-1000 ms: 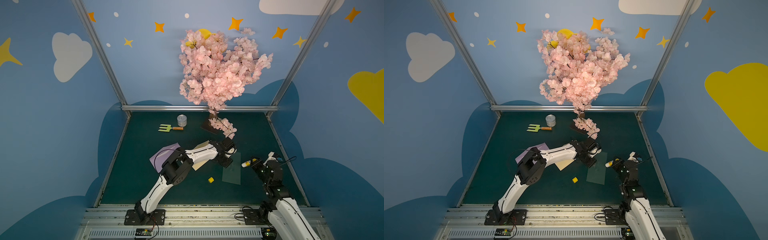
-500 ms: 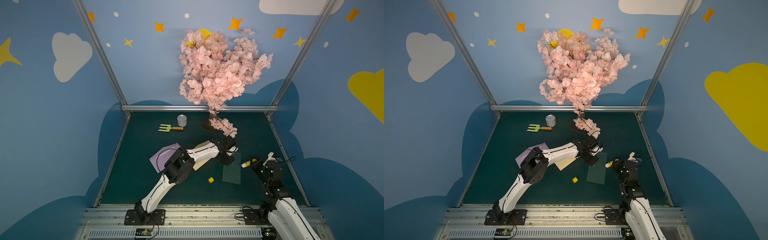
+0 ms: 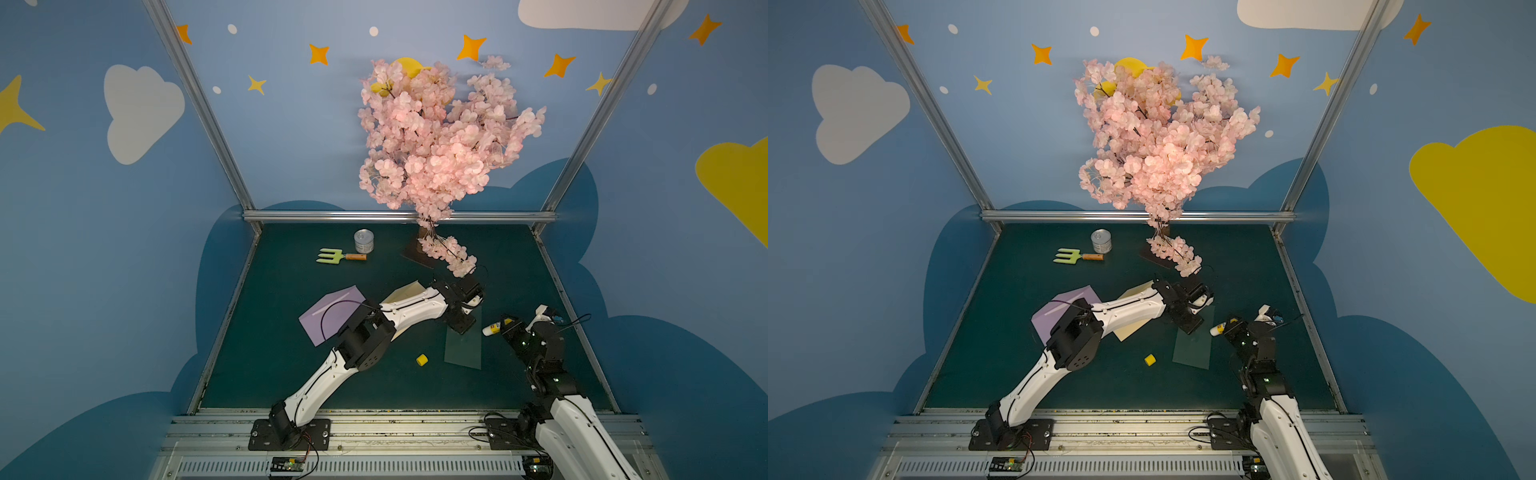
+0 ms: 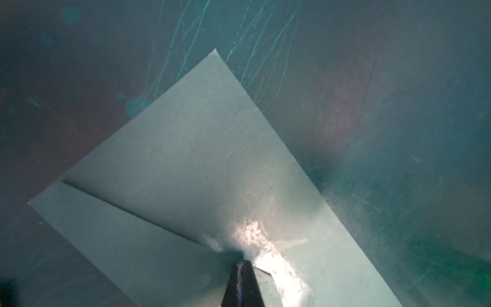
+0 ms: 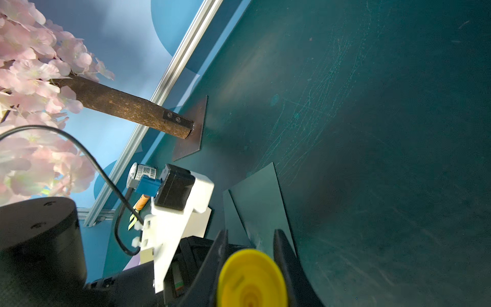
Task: Seal the envelope with a glue stick
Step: Seal the envelope at the center of the board.
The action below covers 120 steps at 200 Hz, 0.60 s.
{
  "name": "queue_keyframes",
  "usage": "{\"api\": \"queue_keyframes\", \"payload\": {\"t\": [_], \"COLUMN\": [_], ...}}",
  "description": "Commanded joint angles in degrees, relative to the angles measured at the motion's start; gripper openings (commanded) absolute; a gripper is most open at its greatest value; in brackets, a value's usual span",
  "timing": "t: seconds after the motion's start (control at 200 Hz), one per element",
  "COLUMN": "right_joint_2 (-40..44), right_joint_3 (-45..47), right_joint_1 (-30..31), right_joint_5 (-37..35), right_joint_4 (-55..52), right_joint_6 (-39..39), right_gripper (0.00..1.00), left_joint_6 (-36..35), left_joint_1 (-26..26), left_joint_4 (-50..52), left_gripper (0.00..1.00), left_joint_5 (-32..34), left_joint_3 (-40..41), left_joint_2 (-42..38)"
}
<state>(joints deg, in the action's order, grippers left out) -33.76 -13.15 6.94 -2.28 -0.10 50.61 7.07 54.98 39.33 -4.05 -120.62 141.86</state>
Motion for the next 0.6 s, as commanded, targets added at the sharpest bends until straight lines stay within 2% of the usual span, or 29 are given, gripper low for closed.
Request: {"api": "queue_keyframes", "payload": {"t": [0.0,0.22,0.596], "right_joint_2": [0.58,1.41,0.14], "right_joint_3": [0.04,0.39,0.44], "right_joint_1": [-0.26,-0.37,-0.47], "right_joint_5": [0.18,0.0,0.57], "right_joint_4": [1.16,0.44,1.11], "right_joint_6": [-0.33,-0.25,0.1], "right_gripper": [0.0,0.0,0.0], "left_joint_6": [-0.06,1.58,1.72], "left_joint_1": [-0.51,-1.46,-1.14], "left_joint_4": [5.67,-1.38,-8.45], "left_gripper": [0.03,0.03,0.03], "left_joint_5": [1.48,-1.13,-3.51], "left_joint_3": [1.0,11.54,21.18], "left_joint_2": [3.99,-2.46,-7.3]}}
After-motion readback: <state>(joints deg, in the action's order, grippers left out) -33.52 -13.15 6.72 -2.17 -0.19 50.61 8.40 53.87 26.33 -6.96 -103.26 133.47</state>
